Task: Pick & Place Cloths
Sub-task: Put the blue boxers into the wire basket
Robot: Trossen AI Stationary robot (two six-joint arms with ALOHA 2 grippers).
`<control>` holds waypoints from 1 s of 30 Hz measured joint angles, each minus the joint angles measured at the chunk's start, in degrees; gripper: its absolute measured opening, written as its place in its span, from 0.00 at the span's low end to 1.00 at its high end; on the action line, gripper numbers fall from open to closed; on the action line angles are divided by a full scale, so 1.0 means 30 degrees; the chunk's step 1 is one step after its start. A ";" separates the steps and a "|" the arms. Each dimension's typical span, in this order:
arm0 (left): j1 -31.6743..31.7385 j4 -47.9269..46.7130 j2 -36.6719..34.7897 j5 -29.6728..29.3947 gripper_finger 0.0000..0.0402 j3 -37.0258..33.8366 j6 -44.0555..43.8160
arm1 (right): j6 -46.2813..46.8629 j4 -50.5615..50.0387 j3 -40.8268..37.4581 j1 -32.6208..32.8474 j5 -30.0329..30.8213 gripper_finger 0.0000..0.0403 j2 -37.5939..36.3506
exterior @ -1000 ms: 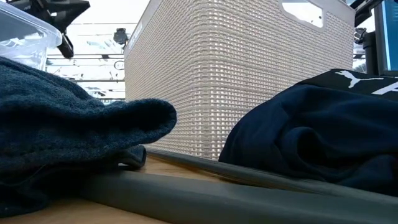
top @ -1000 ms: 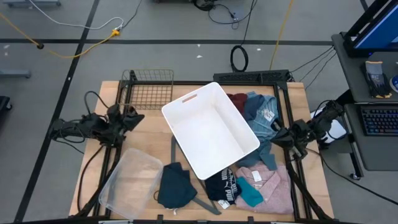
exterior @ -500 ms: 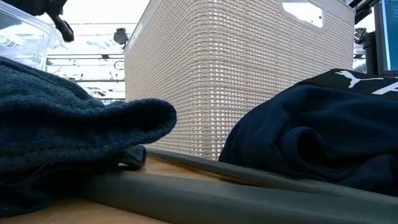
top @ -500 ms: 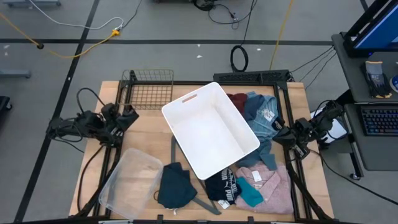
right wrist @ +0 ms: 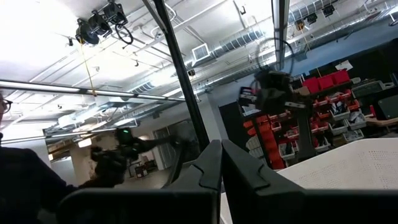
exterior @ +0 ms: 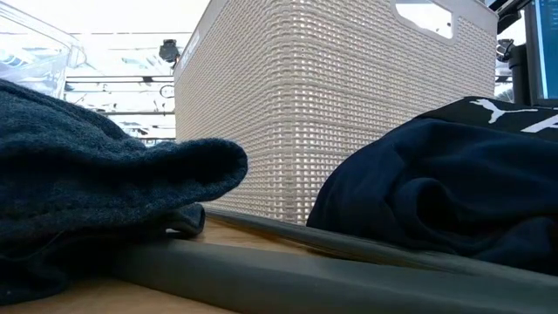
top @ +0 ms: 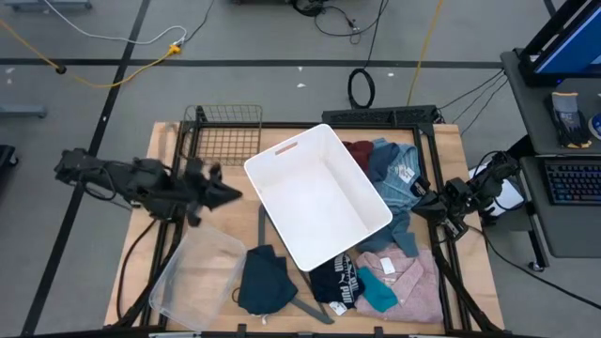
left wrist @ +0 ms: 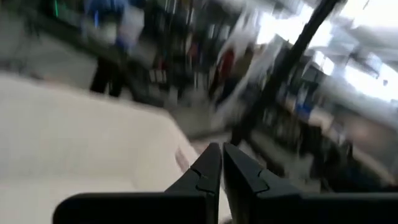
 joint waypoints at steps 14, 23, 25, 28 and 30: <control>-0.4852 -1.1116 0.8830 0.0036 0.05 1.1328 -0.7764 | -0.0007 0.0000 0.0000 0.0000 0.0000 0.01 -0.0007; -0.5865 -1.0716 1.1682 0.2615 0.05 1.1436 -1.4869 | -0.0093 -0.0007 0.0000 -0.0005 0.0036 0.01 -0.0003; -0.6042 -1.0666 1.2192 0.3343 0.05 1.1436 -1.5830 | -0.0150 -0.0007 0.0000 -0.0007 0.0066 0.01 -0.0006; -0.6313 -1.0432 1.2696 0.4197 0.05 1.1436 -1.6572 | -0.0153 -0.0007 0.0000 -0.0004 0.0066 0.01 0.0000; -0.6476 -1.0246 1.2937 0.4361 0.05 1.1436 -1.6600 | -0.0152 -0.0007 0.0000 -0.0006 0.0066 0.01 -0.0001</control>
